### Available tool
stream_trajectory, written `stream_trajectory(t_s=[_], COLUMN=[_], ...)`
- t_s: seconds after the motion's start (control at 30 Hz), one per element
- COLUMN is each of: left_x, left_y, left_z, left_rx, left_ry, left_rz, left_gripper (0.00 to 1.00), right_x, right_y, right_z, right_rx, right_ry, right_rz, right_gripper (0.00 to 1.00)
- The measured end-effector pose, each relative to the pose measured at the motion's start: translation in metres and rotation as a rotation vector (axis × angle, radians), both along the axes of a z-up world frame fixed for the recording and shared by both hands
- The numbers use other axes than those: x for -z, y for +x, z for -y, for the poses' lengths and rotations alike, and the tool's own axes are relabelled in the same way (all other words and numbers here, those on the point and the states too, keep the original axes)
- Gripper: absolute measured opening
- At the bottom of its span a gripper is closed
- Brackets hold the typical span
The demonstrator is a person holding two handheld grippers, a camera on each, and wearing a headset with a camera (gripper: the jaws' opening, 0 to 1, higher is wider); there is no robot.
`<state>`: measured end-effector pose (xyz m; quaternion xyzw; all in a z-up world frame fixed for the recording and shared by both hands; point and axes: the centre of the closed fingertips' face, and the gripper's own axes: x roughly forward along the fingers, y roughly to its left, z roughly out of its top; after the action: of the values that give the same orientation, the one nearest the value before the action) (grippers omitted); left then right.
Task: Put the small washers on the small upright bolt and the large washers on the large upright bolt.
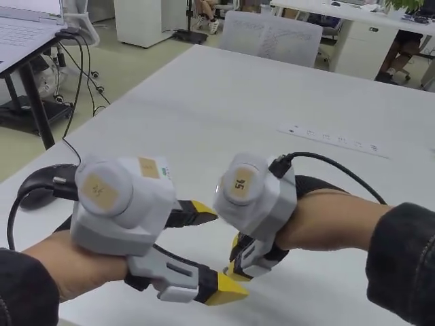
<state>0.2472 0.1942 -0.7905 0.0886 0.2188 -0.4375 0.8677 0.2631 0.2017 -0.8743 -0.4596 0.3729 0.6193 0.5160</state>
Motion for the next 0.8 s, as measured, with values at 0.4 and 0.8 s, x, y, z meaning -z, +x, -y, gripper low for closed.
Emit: stream_trajectory(t_s=[0.4,0.8], left_x=[0.0004,0.0007], left_y=[0.0004,0.0017], left_z=[0.0005,0.0001], left_rx=[0.002,-0.001], left_ry=[-0.001,0.001], left_rz=[-0.002,-0.002], left_gripper=[0.67,0.67], right_x=[0.0052,0.0054], right_y=[0.0011,0.0006], right_z=[0.0025,0.0029], right_rx=[-0.005,-0.025], right_ry=[-0.025,-0.037], right_rz=[0.003,0.026], right_gripper=[0.16,0.15])
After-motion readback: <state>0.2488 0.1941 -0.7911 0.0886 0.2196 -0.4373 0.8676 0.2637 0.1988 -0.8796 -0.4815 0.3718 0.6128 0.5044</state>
